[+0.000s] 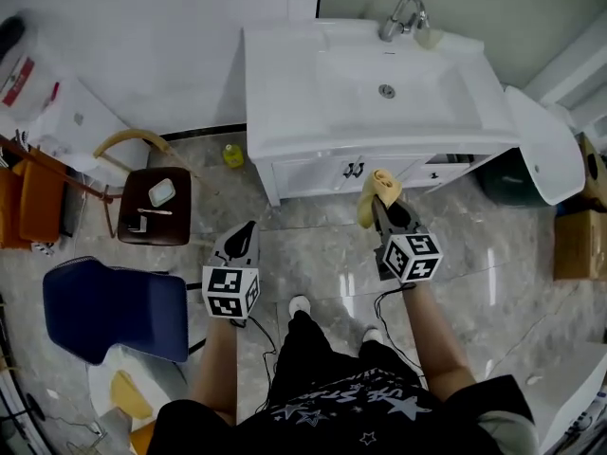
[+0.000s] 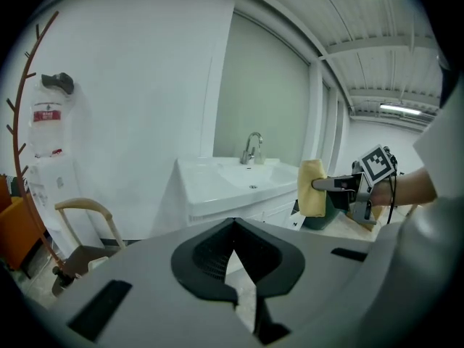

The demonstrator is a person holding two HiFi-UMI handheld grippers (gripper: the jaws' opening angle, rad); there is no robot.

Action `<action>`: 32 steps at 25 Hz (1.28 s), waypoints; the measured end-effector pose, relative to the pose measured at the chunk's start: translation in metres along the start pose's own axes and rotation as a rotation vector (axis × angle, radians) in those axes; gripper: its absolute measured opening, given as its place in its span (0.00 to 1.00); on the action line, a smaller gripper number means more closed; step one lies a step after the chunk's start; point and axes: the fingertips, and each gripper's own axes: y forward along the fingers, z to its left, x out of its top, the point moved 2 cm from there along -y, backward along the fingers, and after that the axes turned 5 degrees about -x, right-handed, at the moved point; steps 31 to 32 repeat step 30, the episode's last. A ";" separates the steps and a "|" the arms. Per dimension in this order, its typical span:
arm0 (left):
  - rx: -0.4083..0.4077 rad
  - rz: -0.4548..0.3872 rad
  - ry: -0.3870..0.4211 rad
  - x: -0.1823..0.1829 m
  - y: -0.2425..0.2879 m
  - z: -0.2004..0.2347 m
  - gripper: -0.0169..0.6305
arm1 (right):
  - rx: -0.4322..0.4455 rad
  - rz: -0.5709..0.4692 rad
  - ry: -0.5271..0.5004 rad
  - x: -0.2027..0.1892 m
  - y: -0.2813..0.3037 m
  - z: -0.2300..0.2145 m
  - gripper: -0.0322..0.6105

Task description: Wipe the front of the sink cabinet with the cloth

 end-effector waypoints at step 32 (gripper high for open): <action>0.227 -0.062 -0.050 -0.050 -0.064 -0.388 0.05 | 0.372 -0.113 -0.084 -0.001 -0.243 -0.172 0.14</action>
